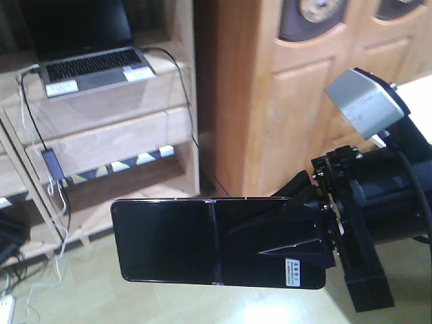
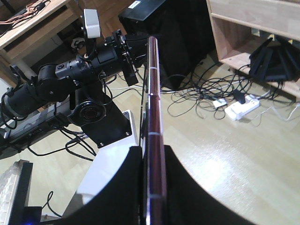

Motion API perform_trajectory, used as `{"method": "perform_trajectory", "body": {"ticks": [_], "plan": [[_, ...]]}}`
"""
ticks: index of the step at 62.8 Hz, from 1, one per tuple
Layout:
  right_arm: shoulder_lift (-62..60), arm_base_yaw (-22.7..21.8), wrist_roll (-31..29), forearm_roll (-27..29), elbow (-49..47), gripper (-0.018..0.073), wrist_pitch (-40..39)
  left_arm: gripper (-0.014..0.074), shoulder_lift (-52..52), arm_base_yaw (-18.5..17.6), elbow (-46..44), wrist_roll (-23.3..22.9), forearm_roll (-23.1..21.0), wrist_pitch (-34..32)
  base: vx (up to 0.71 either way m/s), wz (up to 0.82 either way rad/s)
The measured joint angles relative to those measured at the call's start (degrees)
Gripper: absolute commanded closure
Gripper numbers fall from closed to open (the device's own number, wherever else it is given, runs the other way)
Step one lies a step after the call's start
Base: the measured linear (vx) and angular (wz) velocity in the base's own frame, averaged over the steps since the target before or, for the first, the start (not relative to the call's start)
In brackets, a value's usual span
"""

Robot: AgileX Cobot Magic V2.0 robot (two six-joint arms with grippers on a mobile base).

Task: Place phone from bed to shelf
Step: 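Hold the phone while the base drives to the wooden shelf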

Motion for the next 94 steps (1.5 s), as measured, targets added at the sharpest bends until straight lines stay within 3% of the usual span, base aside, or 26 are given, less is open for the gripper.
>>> {"method": "perform_trajectory", "body": {"ticks": [94], "plan": [[0.0, 0.0, 0.0, 0.0, 0.0, 0.0561, 0.0, 0.0595, 0.0, 0.0, 0.0, 0.0, 0.0, 0.0, 0.36, 0.27]]}}
